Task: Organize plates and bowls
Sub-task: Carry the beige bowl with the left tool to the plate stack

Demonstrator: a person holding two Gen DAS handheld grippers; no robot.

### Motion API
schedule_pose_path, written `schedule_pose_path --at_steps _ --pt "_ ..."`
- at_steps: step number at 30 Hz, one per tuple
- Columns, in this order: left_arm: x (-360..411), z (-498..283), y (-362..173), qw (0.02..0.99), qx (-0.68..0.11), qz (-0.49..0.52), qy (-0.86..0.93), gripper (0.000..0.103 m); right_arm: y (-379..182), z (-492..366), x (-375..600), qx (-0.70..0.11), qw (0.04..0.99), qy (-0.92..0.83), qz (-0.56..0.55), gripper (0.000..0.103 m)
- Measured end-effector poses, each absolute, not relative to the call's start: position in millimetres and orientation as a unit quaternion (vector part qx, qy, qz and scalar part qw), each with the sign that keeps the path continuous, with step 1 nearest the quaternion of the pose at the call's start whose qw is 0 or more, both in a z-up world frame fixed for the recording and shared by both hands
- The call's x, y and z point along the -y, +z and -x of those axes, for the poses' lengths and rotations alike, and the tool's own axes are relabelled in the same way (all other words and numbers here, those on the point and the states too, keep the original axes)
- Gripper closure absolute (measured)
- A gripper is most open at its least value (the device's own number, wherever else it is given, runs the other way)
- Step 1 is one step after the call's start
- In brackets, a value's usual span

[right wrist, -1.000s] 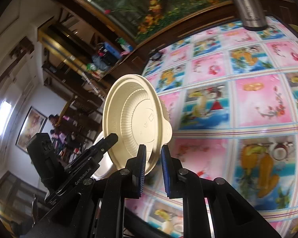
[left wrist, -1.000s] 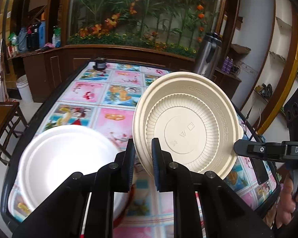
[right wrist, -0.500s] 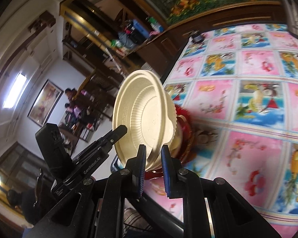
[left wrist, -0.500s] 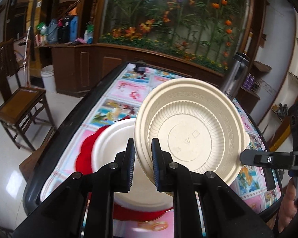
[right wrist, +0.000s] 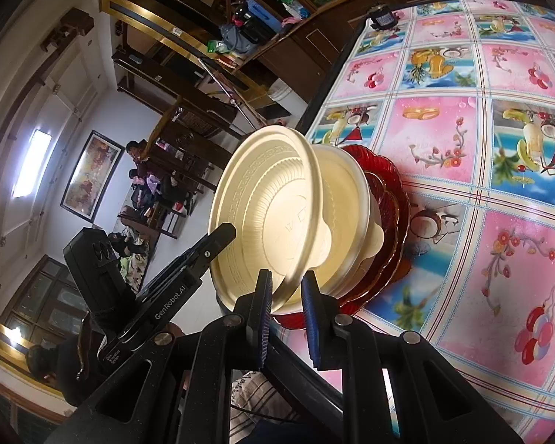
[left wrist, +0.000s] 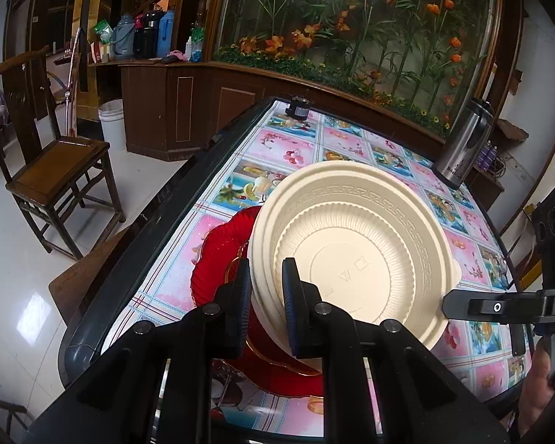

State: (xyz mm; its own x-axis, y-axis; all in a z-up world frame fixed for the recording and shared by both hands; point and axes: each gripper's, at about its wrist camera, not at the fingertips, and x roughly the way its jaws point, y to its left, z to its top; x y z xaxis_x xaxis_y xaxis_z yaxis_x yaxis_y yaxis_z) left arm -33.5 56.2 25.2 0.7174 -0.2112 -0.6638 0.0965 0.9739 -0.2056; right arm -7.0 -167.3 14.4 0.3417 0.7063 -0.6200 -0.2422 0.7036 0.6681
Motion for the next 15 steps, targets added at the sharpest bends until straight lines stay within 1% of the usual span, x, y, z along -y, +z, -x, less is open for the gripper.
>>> schedule_pose_path --at_steps 15 --pt "-58.9 30.6 17.0 0.919 -0.378 0.083 -0.083 0.089 5.4 3.4 165.2 -0.504 0.775 0.297 -0.240 0.083"
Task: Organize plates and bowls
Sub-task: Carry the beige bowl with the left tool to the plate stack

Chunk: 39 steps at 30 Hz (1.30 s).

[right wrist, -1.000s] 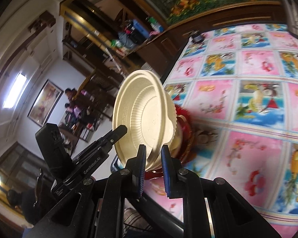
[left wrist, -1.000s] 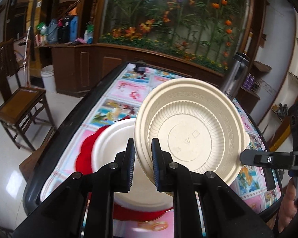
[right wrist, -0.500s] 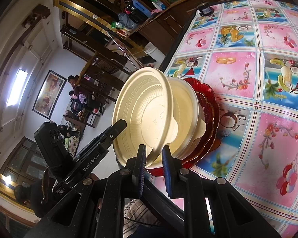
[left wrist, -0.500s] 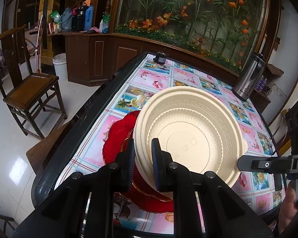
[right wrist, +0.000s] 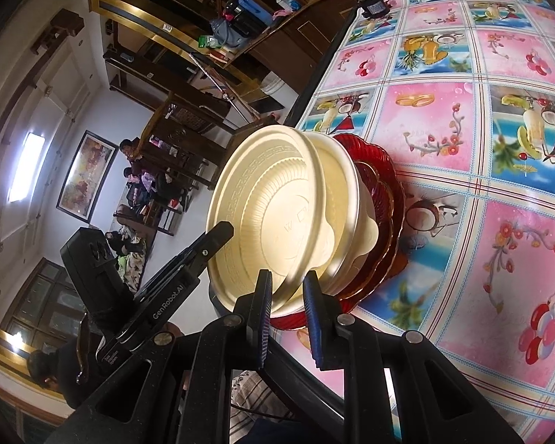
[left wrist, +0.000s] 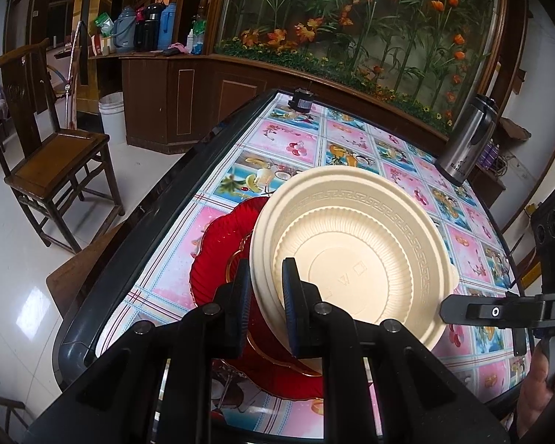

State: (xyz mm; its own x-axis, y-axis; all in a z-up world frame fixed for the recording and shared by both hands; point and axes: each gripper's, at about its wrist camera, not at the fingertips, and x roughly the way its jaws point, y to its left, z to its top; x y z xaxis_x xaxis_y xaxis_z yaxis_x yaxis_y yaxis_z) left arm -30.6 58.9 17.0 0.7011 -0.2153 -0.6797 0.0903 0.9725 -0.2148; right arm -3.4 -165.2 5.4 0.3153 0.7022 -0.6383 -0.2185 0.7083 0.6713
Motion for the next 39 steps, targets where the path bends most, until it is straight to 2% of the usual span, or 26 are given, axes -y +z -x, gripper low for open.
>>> schedule_pose_path --at_steps 12,19,28,39 --pt "-58.9 31.8 13.0 0.917 -0.381 0.087 -0.083 0.089 7.4 5.6 166.7 -0.504 0.772 0.305 -0.239 0.073" --pt "-59.6 33.8 16.7 0.917 -0.379 0.088 -0.083 0.084 6.7 8.0 174.4 -0.504 0.769 0.305 -0.246 0.072" --pt "-63.7 35.6 23.2 0.920 -0.371 0.094 -0.082 0.084 11.1 14.0 198.7 -0.482 0.769 0.319 -0.274 0.072" --pt "-98.6 34.2 17.3 0.918 -0.374 0.126 -0.049 0.084 1.0 11.2 240.4 -0.459 0.785 0.275 -0.312 0.067"
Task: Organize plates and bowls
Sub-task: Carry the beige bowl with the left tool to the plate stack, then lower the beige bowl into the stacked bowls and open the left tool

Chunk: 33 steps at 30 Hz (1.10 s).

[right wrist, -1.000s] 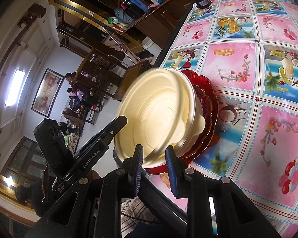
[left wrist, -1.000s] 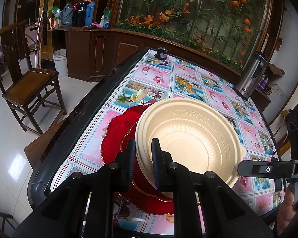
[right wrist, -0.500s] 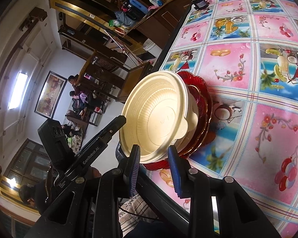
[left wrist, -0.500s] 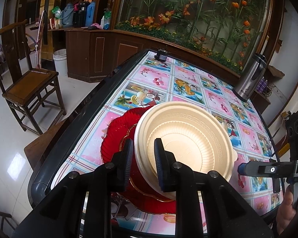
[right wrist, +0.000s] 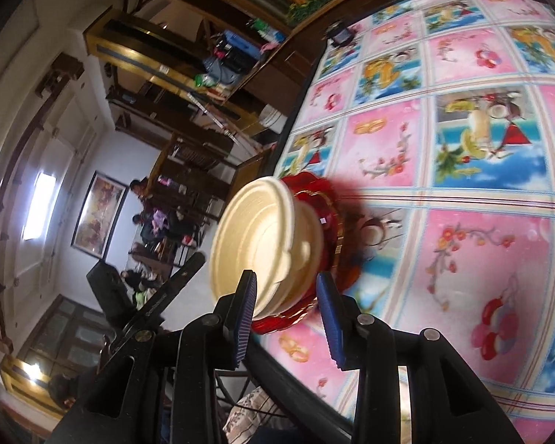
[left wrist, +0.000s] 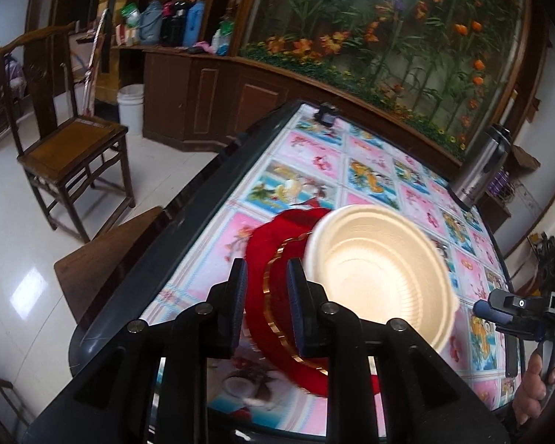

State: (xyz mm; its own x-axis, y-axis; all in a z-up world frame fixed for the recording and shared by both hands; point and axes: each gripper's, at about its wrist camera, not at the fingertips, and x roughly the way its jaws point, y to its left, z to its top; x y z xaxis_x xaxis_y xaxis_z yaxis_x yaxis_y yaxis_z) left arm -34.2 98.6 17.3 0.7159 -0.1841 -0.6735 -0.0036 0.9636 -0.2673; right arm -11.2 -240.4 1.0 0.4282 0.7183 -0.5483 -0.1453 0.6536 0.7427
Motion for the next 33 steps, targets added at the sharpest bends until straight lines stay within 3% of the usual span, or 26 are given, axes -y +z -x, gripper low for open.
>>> schedule_pose_path --at_steps 13,33 --pt "-106.5 18.5 -17.8 0.893 -0.424 0.142 -0.051 0.084 -34.1 6.9 235.9 -0.473 0.806 0.227 -0.274 0.067" --pt "-94.6 13.2 -32.3 0.906 -0.414 0.083 -0.029 0.084 -42.6 -4.0 197.0 -0.487 0.814 0.227 -0.220 0.070"
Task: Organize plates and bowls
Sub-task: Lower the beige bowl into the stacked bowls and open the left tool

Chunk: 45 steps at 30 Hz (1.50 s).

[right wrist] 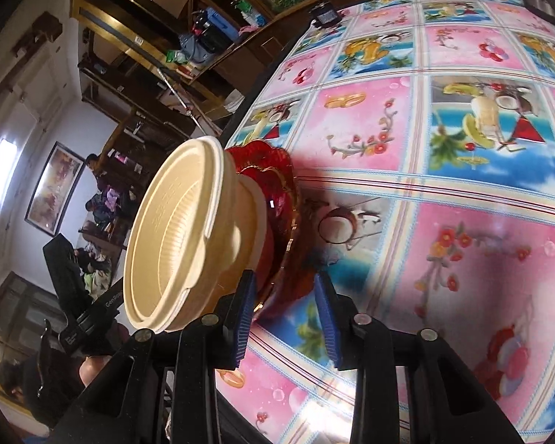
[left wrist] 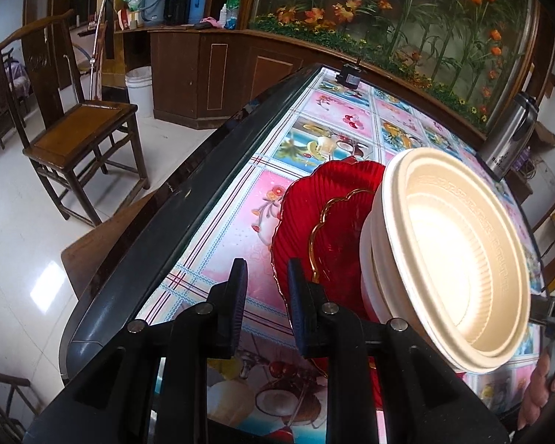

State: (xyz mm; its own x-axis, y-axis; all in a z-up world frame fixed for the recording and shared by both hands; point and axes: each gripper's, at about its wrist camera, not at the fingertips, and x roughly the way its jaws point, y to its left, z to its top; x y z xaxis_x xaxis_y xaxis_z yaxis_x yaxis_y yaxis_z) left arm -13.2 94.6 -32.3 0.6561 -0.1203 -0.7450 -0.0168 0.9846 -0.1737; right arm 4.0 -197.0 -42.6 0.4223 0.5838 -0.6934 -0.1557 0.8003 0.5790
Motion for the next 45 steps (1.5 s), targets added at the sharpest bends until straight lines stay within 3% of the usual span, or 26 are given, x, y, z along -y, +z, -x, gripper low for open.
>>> schedule_pose_path --at_steps 5,11,36,45 --pt "-91.9 11.9 -35.3 0.909 -0.410 0.071 -0.024 0.084 -41.5 -4.5 189.8 -0.485 0.821 0.220 -0.206 0.072" --pt "-87.9 11.9 -36.2 0.914 -0.401 0.054 -0.013 0.084 -38.2 -7.7 179.7 -0.484 0.829 0.211 -0.184 0.085" --pt "-79.4 10.2 -39.3 0.918 -0.396 0.036 -0.008 0.084 -56.8 -18.7 176.0 -0.488 0.819 0.215 -0.210 0.087" --pt "-80.2 9.4 -41.0 0.916 -0.399 0.043 -0.009 0.084 -58.1 -19.0 183.1 -0.497 0.802 0.227 -0.241 0.081"
